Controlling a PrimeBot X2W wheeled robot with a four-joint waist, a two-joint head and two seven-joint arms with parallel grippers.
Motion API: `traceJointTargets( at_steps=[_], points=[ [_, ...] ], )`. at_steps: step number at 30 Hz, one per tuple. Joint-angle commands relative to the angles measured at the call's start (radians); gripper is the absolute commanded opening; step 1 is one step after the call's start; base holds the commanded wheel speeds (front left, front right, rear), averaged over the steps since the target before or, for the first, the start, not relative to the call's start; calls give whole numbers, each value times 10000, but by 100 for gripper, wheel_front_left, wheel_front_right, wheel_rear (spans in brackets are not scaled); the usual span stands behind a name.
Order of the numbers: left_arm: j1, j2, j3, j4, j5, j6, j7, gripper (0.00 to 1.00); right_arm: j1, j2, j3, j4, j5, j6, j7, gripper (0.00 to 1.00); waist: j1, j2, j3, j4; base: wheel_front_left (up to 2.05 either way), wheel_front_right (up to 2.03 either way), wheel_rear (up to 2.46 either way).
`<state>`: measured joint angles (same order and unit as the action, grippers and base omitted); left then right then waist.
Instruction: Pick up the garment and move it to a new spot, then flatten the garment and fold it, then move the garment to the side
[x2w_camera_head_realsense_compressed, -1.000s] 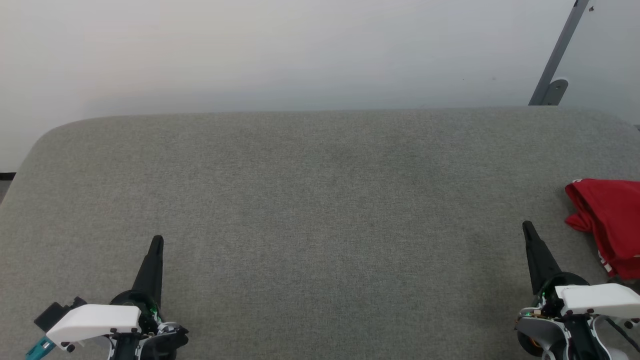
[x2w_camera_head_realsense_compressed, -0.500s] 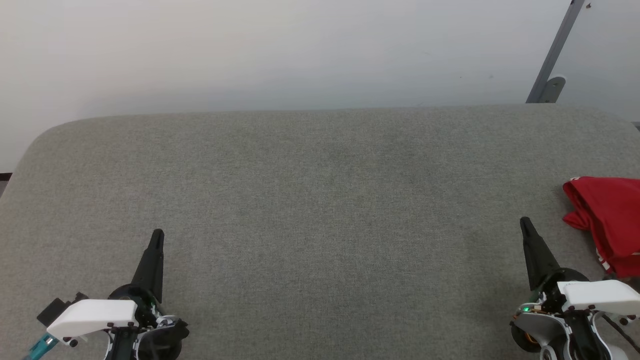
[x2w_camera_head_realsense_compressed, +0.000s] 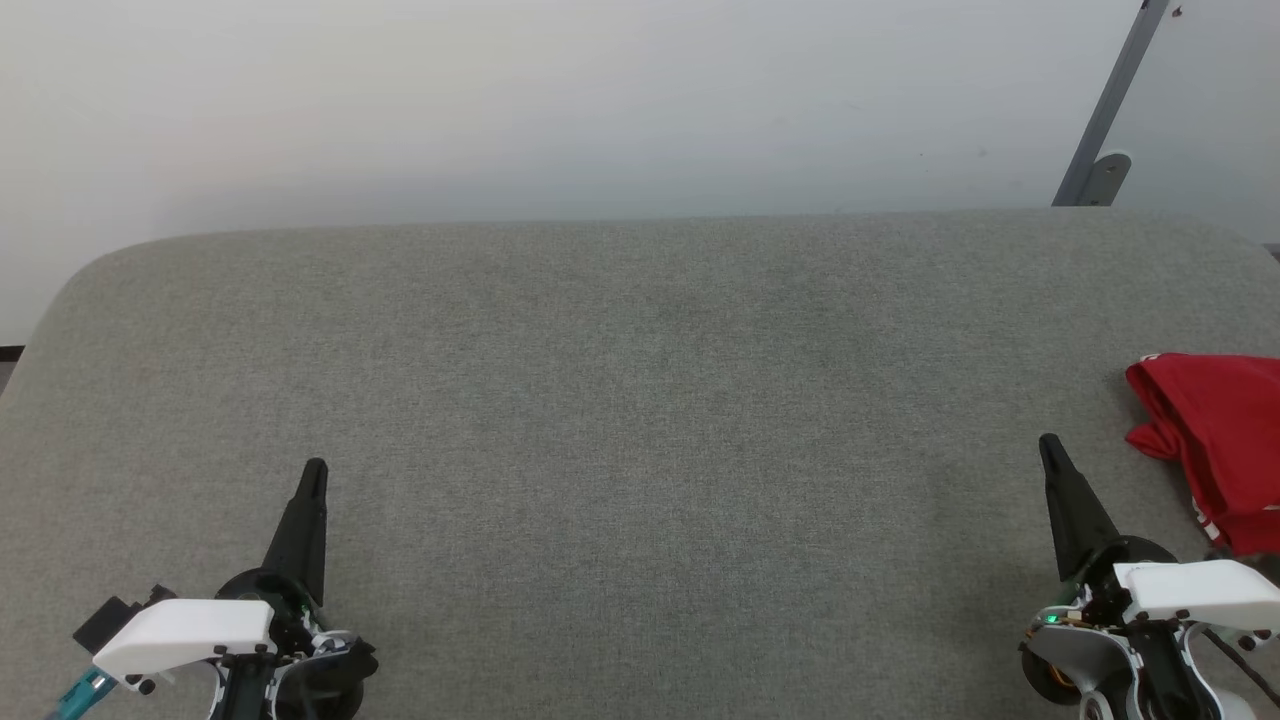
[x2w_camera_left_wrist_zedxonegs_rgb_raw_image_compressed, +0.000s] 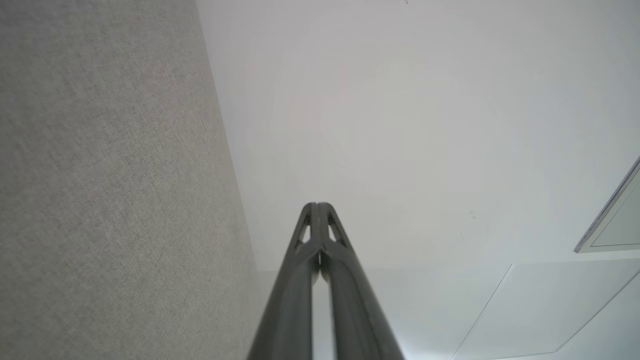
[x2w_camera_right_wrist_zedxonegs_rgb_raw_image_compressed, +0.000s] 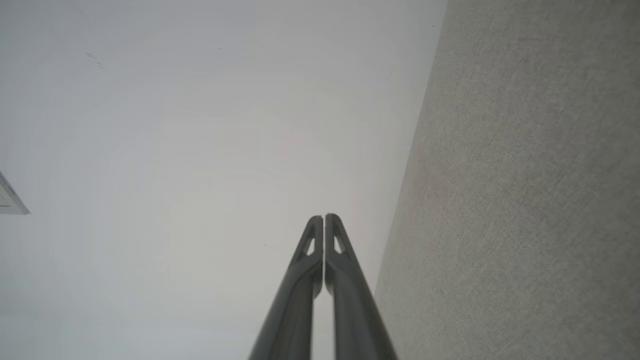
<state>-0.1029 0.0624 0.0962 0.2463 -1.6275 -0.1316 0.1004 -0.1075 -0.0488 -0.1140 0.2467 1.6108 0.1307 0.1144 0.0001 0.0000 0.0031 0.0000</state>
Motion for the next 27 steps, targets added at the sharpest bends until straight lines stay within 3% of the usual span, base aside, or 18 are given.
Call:
traceJointTargets(
  at_steps=[1,27],
  points=[
    [-117,-17,39,0,22,18,39,0,-51,-28,10,-2,39,0,18,0,-1,0,0,1,0,0,0],
    [-125,-53,92,2,76,18,74,0,-51,-28,10,-3,40,0,16,0,-1,0,0,1,0,0,0]
  ],
)
